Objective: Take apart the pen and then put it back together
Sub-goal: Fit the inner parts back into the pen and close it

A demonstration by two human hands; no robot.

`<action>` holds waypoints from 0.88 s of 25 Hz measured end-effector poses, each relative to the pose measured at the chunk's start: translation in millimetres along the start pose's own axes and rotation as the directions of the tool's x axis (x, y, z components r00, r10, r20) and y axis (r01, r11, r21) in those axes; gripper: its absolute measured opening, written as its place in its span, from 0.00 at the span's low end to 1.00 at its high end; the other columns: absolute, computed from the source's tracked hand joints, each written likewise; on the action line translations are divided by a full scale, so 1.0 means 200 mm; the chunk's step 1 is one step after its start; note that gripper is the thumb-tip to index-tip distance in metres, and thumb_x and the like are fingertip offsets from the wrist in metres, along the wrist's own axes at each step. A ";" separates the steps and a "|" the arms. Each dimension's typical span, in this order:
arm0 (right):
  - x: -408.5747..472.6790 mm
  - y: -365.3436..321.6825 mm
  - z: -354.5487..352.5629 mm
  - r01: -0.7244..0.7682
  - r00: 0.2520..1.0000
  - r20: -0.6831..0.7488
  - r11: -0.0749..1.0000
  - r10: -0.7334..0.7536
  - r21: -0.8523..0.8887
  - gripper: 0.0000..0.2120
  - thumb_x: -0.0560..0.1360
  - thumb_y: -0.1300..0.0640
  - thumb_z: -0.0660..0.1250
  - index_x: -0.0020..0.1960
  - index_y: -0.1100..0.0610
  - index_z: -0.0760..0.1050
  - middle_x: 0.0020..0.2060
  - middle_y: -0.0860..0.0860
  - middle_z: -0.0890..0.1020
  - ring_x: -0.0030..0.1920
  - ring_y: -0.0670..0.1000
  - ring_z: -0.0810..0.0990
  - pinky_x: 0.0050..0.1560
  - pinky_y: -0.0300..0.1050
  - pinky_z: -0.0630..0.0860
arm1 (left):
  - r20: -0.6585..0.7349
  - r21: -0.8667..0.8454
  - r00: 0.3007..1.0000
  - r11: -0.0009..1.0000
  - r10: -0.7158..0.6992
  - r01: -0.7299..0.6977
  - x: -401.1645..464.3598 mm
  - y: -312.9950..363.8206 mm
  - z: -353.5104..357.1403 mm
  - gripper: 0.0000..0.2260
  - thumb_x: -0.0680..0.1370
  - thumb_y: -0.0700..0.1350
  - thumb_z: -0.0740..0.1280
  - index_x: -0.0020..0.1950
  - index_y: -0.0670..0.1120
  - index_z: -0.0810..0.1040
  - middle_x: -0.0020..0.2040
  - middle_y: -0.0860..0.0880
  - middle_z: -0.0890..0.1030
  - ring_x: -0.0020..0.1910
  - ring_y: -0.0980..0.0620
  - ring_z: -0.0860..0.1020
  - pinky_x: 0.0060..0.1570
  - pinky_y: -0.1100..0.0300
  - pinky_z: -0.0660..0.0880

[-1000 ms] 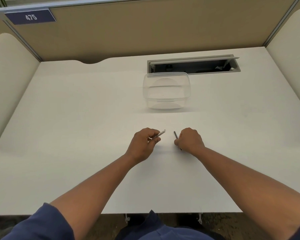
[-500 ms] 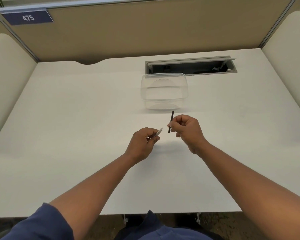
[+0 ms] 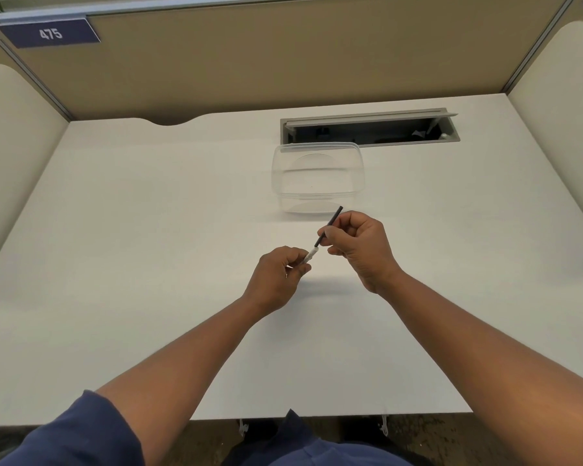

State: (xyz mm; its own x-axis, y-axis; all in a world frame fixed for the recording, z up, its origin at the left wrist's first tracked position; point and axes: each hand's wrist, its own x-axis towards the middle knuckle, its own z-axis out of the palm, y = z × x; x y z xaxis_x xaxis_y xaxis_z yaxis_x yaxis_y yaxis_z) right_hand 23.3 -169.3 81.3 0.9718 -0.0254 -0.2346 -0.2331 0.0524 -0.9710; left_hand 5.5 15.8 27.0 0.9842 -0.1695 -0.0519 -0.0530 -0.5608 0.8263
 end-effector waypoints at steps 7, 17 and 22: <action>0.01 0.01 0.01 0.015 1.000 0.015 1.000 -0.015 -0.027 0.08 0.73 0.65 0.72 0.48 0.70 0.78 0.39 0.62 0.83 0.39 0.51 0.83 0.40 0.43 0.79 | 0.008 0.009 1.000 1.000 -0.009 0.009 0.02 0.00 -0.01 0.05 0.78 0.40 0.71 0.53 0.46 0.84 0.47 0.52 0.83 0.48 0.53 0.80 0.48 0.63 0.77; 0.00 0.06 0.00 0.184 0.982 0.090 0.957 -0.168 -0.226 0.04 0.72 0.65 0.72 0.45 0.58 0.82 0.38 0.49 0.85 0.39 0.47 0.82 0.41 0.45 0.80 | 0.019 0.012 1.000 1.000 -0.014 0.014 0.04 0.01 -0.02 0.06 0.79 0.41 0.70 0.54 0.47 0.84 0.48 0.51 0.83 0.48 0.53 0.80 0.49 0.61 0.77; 0.00 0.09 -0.01 0.176 0.984 0.065 0.957 -0.165 -0.229 0.09 0.73 0.64 0.71 0.50 0.55 0.83 0.42 0.53 0.87 0.42 0.47 0.83 0.46 0.46 0.81 | 0.014 0.021 1.000 1.000 -0.004 0.003 0.04 0.00 -0.01 0.06 0.79 0.40 0.70 0.55 0.46 0.84 0.48 0.50 0.83 0.48 0.52 0.80 0.50 0.58 0.78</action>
State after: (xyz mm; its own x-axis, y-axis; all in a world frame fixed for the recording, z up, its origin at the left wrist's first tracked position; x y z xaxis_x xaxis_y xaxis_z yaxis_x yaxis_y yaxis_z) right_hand 18.8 -170.1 62.8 0.9972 0.0311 -0.0674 -0.0606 -0.1826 -0.9813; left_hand 14.5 16.1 28.7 0.9819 -0.1785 -0.0626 -0.0531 -0.5779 0.8144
